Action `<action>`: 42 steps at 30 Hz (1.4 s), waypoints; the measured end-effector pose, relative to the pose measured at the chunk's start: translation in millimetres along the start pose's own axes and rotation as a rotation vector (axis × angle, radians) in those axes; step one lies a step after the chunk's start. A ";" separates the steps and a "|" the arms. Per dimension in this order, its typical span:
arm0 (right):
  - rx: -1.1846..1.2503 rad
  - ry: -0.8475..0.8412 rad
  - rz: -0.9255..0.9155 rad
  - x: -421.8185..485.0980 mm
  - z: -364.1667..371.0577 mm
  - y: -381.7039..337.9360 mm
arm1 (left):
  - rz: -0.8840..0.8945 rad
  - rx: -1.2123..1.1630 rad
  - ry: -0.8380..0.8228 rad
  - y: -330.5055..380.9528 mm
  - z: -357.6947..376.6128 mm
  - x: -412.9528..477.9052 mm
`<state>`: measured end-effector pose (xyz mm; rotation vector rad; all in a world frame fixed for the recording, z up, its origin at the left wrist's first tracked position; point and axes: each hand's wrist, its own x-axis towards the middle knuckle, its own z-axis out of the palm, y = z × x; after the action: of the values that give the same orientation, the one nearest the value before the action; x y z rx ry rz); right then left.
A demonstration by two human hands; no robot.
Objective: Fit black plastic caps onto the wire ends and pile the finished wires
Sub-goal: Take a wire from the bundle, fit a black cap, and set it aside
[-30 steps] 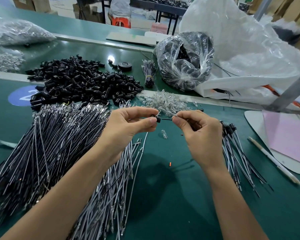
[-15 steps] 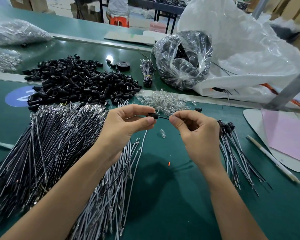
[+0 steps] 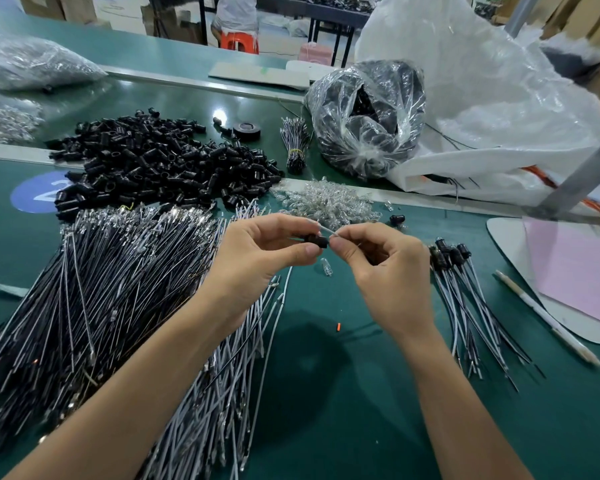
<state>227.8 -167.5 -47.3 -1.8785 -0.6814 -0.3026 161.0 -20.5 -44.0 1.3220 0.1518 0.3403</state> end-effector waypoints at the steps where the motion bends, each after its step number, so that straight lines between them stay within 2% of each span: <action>1: 0.004 -0.002 0.002 -0.6 0.8 -0.4 | -0.006 -0.010 0.011 -0.4 0.6 0.0; 9: 0.071 0.064 0.057 0.6 0.1 -2.7 | -0.032 -0.099 0.089 -1.4 1.7 -0.5; 13: -0.098 0.178 -0.094 4.8 -8.8 1.0 | -0.039 -0.152 0.175 -2.4 -1.9 1.7; 17: -0.192 0.097 -0.128 6.3 -13.3 4.8 | -0.042 -0.156 0.236 -2.7 -4.9 3.5; 24: -0.246 0.065 -0.138 5.6 -11.0 6.0 | -0.036 -0.181 0.199 -2.7 -3.6 3.2; 42: -0.203 0.062 -0.095 7.0 -12.7 8.7 | -0.063 -0.274 0.127 -1.7 -3.6 1.5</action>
<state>239.8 -179.3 -45.3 -2.0224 -0.7207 -0.5052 161.6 -17.0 -46.4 1.0236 0.2439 0.3777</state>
